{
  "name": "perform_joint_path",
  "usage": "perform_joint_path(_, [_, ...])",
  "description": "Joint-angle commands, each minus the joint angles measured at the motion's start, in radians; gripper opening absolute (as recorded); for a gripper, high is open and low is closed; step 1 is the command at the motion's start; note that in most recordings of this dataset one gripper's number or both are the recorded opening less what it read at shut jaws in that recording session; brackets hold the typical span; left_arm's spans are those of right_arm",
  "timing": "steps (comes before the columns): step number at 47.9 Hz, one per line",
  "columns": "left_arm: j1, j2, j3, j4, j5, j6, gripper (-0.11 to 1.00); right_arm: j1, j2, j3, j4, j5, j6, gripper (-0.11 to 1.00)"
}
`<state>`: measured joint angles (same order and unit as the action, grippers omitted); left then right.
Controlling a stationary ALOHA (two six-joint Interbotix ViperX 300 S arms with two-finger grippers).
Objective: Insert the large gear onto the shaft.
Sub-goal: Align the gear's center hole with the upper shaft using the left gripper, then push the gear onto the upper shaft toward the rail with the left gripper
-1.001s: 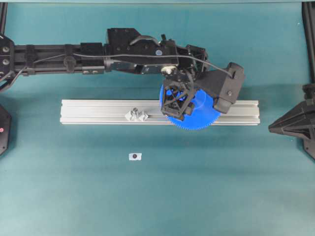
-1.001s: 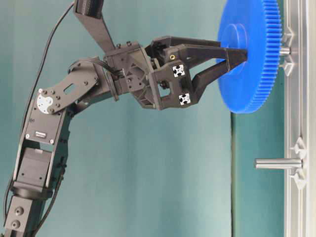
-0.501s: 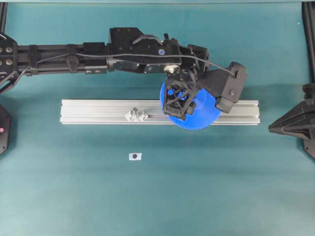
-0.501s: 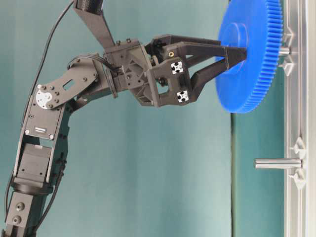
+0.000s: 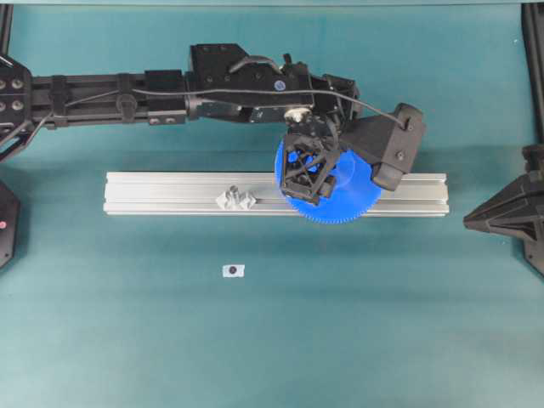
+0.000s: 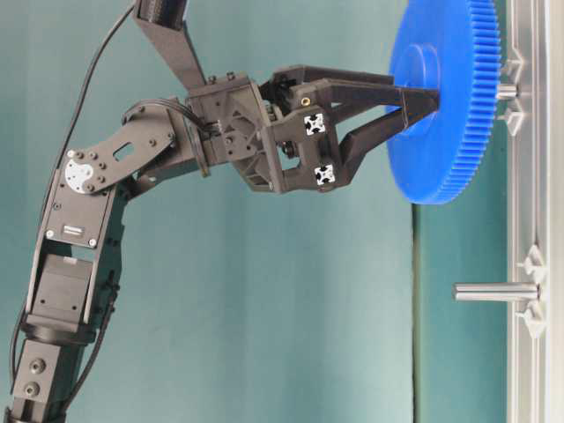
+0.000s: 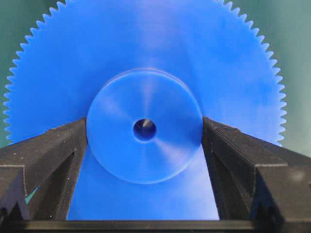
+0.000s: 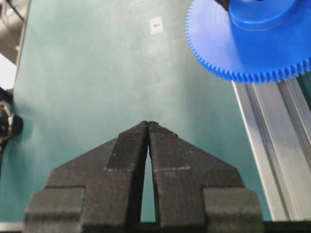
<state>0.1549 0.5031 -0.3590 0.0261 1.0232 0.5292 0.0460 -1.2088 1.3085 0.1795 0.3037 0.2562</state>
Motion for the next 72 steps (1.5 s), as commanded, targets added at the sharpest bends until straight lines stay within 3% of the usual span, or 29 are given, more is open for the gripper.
perform_joint_path(1, [0.037,-0.012,-0.025,0.005,-0.006,-0.002,0.84,-0.002,0.006,-0.014,0.000,-0.017,0.008,0.11])
perform_joint_path(20, [0.006,-0.012,-0.023,0.003,-0.006,-0.005,0.84,-0.002,0.008,-0.012,0.000,-0.021,0.008,0.11])
perform_joint_path(36, [0.066,-0.015,-0.031,0.005,-0.017,0.000,0.84,-0.002,0.008,-0.014,0.000,-0.029,0.008,0.11])
perform_joint_path(49, [0.066,-0.015,-0.035,0.005,-0.017,0.008,0.86,-0.002,0.006,-0.015,0.000,-0.029,0.008,0.11])
perform_joint_path(72, [0.067,-0.025,-0.057,0.005,-0.012,-0.035,0.87,-0.002,0.006,-0.015,0.002,-0.029,0.008,0.11])
